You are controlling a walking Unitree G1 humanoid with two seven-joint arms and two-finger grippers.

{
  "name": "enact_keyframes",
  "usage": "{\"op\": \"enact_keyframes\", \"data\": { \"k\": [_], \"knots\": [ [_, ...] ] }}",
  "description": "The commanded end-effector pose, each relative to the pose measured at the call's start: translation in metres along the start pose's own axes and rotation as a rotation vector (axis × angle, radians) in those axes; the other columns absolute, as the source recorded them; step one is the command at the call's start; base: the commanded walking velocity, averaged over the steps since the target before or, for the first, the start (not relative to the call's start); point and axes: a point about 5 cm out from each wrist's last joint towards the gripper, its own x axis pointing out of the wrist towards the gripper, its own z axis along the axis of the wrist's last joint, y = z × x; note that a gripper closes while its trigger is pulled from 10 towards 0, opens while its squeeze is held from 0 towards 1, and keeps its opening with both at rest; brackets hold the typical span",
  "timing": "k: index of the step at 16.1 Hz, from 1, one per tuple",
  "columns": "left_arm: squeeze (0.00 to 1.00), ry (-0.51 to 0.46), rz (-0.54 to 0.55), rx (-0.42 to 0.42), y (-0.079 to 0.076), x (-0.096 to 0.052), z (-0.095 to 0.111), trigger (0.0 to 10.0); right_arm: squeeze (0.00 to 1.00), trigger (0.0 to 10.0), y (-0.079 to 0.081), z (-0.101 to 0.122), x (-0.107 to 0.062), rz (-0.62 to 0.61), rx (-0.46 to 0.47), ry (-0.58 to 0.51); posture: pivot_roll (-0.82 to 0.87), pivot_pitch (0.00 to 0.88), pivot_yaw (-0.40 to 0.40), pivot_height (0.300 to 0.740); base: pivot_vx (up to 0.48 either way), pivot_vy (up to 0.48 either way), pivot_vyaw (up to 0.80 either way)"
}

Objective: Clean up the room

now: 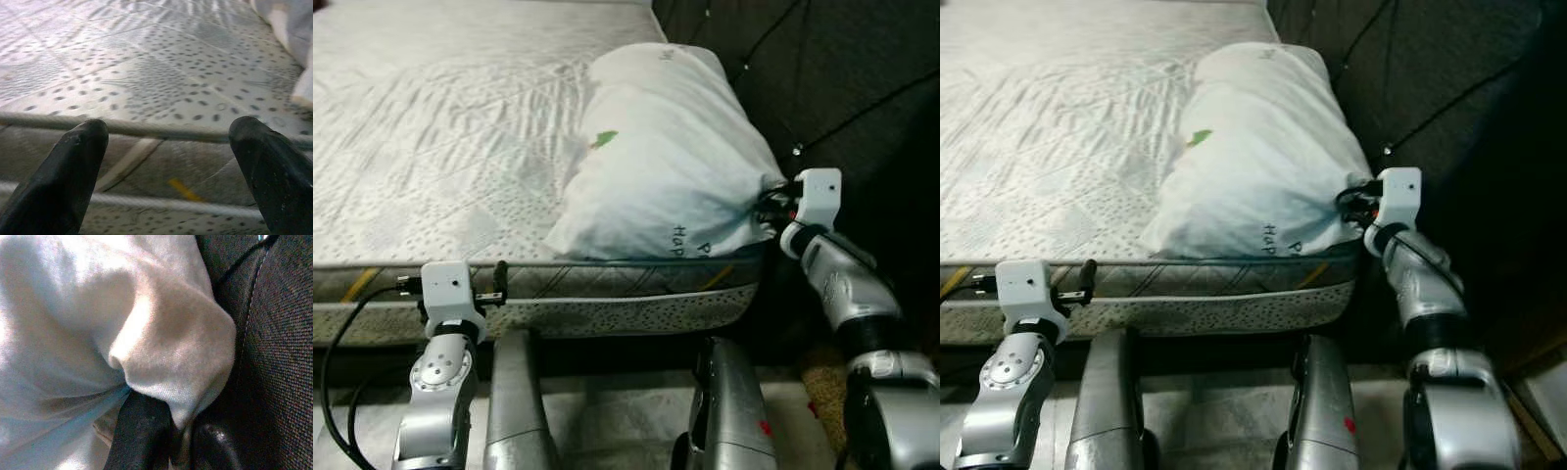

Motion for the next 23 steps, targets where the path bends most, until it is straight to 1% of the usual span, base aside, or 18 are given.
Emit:
{"op": "enact_keyframes", "data": {
  "k": [1, 2, 3, 4, 5, 7, 8, 9, 10, 11, 12, 14, 16, 18, 19, 21, 22, 23],
  "knots": [
    [0.0, -0.005, 0.018, 0.008, 0.005, -0.001, 0.0, 10.0, 0.0, 0.0, -0.048, 0.059, -0.011, -0.168, -0.085, -0.171, 0.1, 0.0, -0.052, 0.465, 0.0, 0.0, 0.0],
    [0.0, -0.004, 0.022, 0.008, 0.005, -0.001, 0.0, 10.0, 0.0, 0.0, -0.05, 0.058, -0.011, -0.163, -0.083, -0.161, 0.11, 0.0, -0.061, 0.465, 0.0, 0.0, 0.0],
    [0.0, -0.006, 0.025, 0.006, 0.005, -0.001, 0.0, 10.0, 0.0, 0.0, -0.049, 0.052, -0.009, -0.154, -0.094, -0.137, 0.11, 0.0, -0.062, 0.465, 0.0, 0.0, 0.0],
    [0.0, -0.006, 0.027, 0.005, 0.005, -0.001, 0.0, 10.0, 0.0, 3.3, -0.048, 0.047, -0.008, -0.145, -0.104, -0.121, 0.11, 0.0, -0.062, 0.465, 0.0, 0.0, 0.0],
    [0.0, -0.009, 0.024, 0.003, 0.003, 0.0, 0.001, 10.0, 1.0, 10.0, -0.038, 0.035, -0.005, -0.087, -0.07, -0.116, 0.11, 0.0, -0.059, 0.465, 0.0, 0.0, 0.0],
    [0.0, -0.015, 0.02, 0.002, 0.003, 0.004, 0.003, 10.0, 1.0, 10.0, -0.029, 0.025, -0.004, -0.072, -0.084, -0.149, 0.1, 0.0, -0.053, 0.465, 0.0, 0.0, 0.0],
    [0.0, -0.017, 0.019, 0.002, 0.003, 0.005, 0.004, 10.0, 1.0, 10.0, -0.027, 0.023, -0.005, -0.076, -0.106, -0.165, 0.1, 0.0, -0.051, 0.465, 0.0, 0.0, 0.0],
    [0.0, -0.025, 0.013, 0.0, 0.002, 0.009, 0.006, 10.0, 1.0, 10.0, -0.02, 0.014, -0.009, -0.071, -0.146, -0.191, 0.09, 0.0, -0.048, 0.465, 0.0, 0.0, 0.0],
    [0.0, -0.027, 0.011, -0.001, 0.001, 0.01, 0.007, 10.0, 1.0, 10.0, -0.019, 0.012, -0.009, -0.065, -0.146, -0.192, 0.09, 0.0, -0.047, 0.465, 0.0, 0.0, 0.0],
    [0.0, -0.032, -0.003, -0.014, -0.001, 0.013, 0.009, 10.0, 1.0, 10.0, -0.016, 0.004, -0.011, -0.031, -0.14, -0.174, 0.08, 0.0, -0.043, 0.465, 0.0, 0.0, 0.0],
    [0.0, -0.037, -0.028, -0.031, -0.007, 0.015, 0.011, 10.0, 1.0, 10.0, -0.017, -0.006, -0.015, -0.009, -0.135, -0.145, 0.07, 0.0, -0.045, 0.465, 0.0, 0.0, 0.0],
    [0.0, -0.063, -0.063, -0.029, -0.015, 0.017, 0.015, 10.0, 1.0, 10.0, -0.02, -0.008, -0.023, 0.009, -0.138, -0.179, 0.06, 0.0, -0.051, 0.465, 0.0, 0.0, 0.0],
    [0.0, -0.091, -0.073, -0.025, -0.022, 0.023, 0.021, 10.0, 1.0, 10.0, -0.029, -0.014, -0.029, -0.05, -0.225, -0.185, 0.05, 0.0, -0.058, 0.465, 0.0, 0.0, 0.0],
    [0.0, -0.103, -0.083, -0.031, -0.027, 0.027, 0.023, 10.0, 1.0, 10.0, -0.029, -0.018, -0.034, -0.055, -0.218, -0.188, 0.04, 0.0, -0.053, 0.465, 0.0, 0.0, 0.0],
    [0.0, -0.109, -0.095, -0.032, -0.029, 0.029, 0.024, 10.0, 1.0, 10.0, -0.026, -0.024, -0.039, -0.042, -0.219, -0.185, 0.02, 0.0, -0.046, 0.465, 0.0, 0.0, 0.0],
    [0.0, -0.109, -0.108, -0.029, -0.03, 0.03, 0.023, 10.0, 1.0, 10.0, -0.028, -0.04, -0.046, -0.065, -0.237, -0.141, 0.02, 0.0, -0.04, 0.465, 0.0, 0.0, 0.0],
    [0.0, -0.119, -0.111, -0.028, -0.032, 0.031, 0.026, 10.0, 1.0, 10.0, -0.03, -0.057, -0.054, -0.097, -0.199, -0.099, 0.02, 0.0, -0.04, 0.465, 0.0, 0.0, 0.0],
    [0.0, -0.127, -0.114, -0.026, -0.032, 0.03, 0.028, 10.0, 1.0, 10.0, -0.028, -0.065, -0.059, -0.098, -0.195, -0.087, 0.02, 0.0, -0.042, 0.465, 0.0, 0.0, 0.0]
  ]
}}
